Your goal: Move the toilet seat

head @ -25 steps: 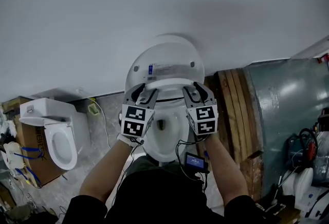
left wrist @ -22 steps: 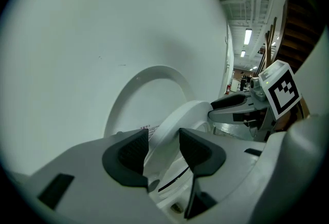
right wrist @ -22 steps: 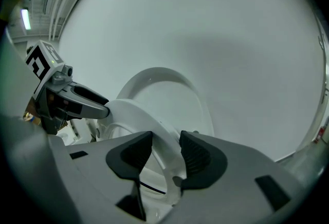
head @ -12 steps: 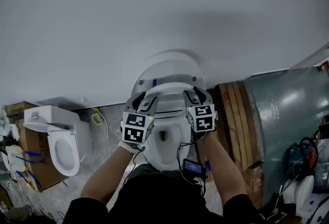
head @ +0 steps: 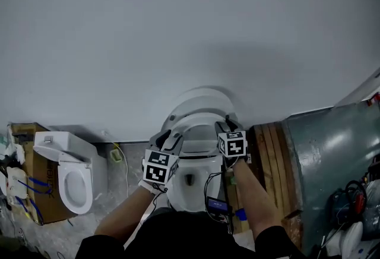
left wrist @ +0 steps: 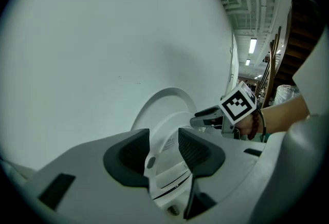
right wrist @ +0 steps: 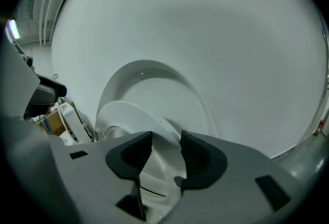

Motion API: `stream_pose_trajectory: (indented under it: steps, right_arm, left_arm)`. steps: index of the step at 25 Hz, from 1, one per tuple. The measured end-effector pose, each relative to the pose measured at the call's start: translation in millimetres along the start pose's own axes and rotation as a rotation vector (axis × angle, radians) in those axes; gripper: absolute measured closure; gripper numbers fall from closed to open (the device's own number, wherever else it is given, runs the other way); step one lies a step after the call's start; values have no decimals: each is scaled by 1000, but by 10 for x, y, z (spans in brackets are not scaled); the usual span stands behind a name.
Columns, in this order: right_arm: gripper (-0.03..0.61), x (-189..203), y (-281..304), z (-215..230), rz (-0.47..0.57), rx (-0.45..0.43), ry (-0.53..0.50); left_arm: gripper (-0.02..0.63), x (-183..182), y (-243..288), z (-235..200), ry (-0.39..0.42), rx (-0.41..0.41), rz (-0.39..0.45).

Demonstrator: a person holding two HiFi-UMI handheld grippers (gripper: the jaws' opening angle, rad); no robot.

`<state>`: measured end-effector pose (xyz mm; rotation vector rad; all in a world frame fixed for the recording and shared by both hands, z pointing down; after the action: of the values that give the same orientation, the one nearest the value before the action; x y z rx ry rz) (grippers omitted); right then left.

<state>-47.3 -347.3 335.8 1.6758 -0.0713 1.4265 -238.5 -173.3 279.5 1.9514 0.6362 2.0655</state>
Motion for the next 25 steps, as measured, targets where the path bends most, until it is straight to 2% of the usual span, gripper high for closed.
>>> stream_pose_trajectory:
  steps: [8,12,14,18,22,25]
  right_arm:
    - [383,-78,81,50,-30,-1,-10]
    - [383,-79,-241,93,40,24,18]
    - [384,-98,-491,85,93,9,59]
    - [402,-280,-1073,-33,249,-101,173]
    - [450,-278,-1735,-304,341,-221,267]
    - [488,-265,-2220,-493,398,-301,301]
  left_arm:
    - [430,59,-284,81,-39,9,17]
    - [430,67,-445,175,-71,16,39]
    - [430,20,-534,216,-89,-1,69]
    - [439,-227,-708,331,-117,-23,183]
    - [442,-420,-979,630,-136,46,285]
    - [443,-613,-1190,920,-102,107,357]
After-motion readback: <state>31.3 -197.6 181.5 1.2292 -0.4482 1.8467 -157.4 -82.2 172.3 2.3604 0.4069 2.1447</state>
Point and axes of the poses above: the fingertips, and each gripper's own axes: y forward along the fingers, z to its right, x out of its underside, the point moved 9 cm from there along -y, backward along the fingers, and after that the axes turned 8 degrees about y, right-handed, at the moved point
